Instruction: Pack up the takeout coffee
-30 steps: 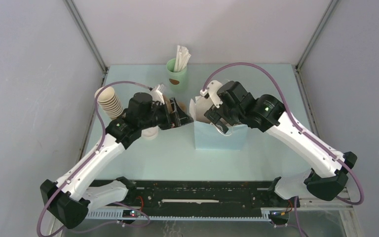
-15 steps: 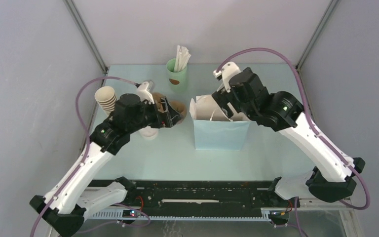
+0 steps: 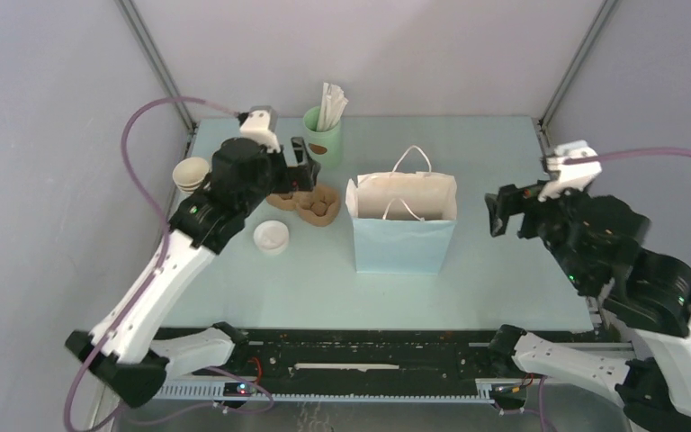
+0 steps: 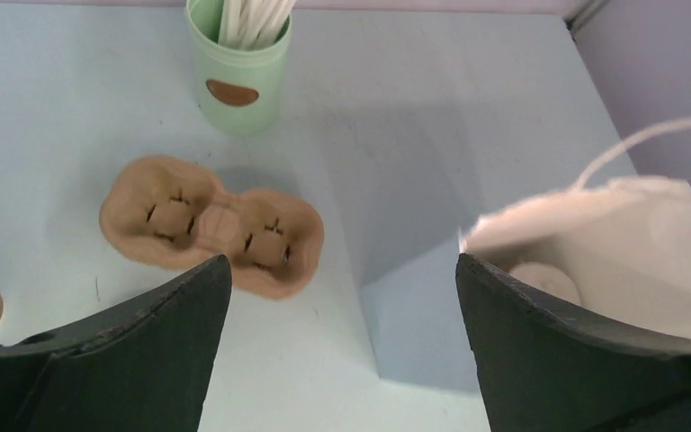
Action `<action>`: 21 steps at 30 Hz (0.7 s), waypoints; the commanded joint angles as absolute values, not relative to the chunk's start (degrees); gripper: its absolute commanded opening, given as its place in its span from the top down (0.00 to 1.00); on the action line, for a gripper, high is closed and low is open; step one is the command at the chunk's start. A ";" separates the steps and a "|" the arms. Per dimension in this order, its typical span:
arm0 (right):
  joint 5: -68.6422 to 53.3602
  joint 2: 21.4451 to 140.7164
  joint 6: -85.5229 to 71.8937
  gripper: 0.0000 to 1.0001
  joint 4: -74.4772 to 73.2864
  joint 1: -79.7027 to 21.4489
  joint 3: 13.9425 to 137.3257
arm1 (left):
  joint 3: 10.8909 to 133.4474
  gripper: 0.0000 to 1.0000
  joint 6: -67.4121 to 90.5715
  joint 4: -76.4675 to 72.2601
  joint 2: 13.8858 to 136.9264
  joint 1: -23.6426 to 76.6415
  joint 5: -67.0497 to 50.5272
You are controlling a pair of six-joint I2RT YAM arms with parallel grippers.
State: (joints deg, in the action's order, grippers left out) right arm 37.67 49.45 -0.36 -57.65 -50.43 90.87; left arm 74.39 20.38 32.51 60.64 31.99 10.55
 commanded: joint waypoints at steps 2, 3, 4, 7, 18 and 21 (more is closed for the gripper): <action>35.71 43.71 -4.88 0.01 -57.01 -50.19 86.54 | 82.54 0.06 17.70 22.38 73.10 28.55 10.34; 35.47 42.70 -5.11 0.01 -57.56 -50.23 85.94 | 83.82 0.09 17.64 20.95 75.40 27.84 9.25; 35.57 41.90 -5.33 0.01 -58.26 -50.19 85.49 | 85.16 0.12 17.46 19.64 77.95 27.08 8.03; 36.27 40.07 -5.92 0.01 -60.14 -50.12 84.91 | 90.62 0.17 17.09 16.58 85.53 24.76 5.60; 35.52 36.32 -5.81 0.00 -60.73 -50.16 82.26 | 112.59 0.26 18.10 12.72 111.43 19.10 -4.16; 35.59 36.43 -4.93 0.00 -60.69 -50.10 81.64 | 115.17 0.33 16.60 12.68 115.05 19.04 -2.40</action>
